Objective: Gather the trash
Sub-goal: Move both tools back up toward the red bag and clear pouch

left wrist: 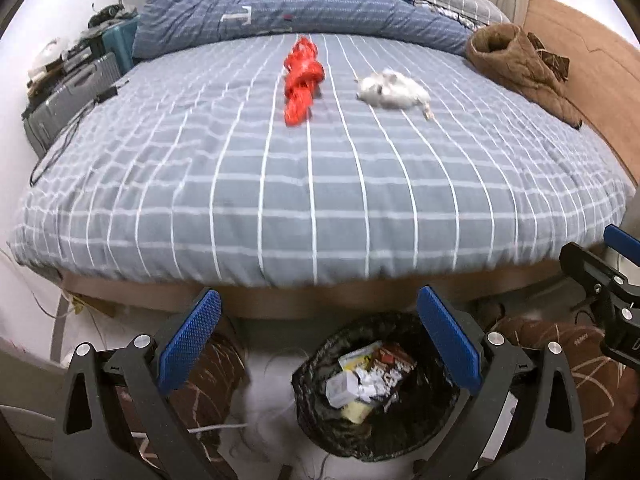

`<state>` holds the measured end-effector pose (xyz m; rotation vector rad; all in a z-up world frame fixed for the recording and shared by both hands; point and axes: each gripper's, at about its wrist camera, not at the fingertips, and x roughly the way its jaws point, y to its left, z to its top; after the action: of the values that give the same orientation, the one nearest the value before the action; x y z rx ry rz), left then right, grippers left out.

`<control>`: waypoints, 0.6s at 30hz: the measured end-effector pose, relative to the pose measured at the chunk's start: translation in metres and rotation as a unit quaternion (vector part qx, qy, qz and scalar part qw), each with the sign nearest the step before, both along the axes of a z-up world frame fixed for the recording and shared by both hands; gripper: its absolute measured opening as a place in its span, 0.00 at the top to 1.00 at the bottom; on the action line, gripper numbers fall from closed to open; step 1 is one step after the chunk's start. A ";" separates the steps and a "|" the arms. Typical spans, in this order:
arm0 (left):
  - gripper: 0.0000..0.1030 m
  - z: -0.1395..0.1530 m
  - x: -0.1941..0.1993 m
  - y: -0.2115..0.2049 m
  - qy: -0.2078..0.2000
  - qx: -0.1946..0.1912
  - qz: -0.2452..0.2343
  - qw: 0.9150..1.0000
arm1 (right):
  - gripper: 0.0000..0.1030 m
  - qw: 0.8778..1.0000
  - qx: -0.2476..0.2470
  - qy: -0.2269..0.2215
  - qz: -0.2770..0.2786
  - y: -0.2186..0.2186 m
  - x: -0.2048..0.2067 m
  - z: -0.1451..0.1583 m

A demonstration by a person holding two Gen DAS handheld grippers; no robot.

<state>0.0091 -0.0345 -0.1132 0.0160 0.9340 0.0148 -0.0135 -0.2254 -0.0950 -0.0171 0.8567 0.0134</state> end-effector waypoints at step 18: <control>0.06 0.032 0.122 0.021 -0.025 -0.008 0.020 0.999 | 0.08 0.999 0.011 -0.016 0.034 0.010 0.124 0.017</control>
<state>0.1308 -0.0139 -0.0813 -0.0173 0.8845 0.0440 0.1101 -0.2149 -0.0780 -0.0250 0.8243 0.0860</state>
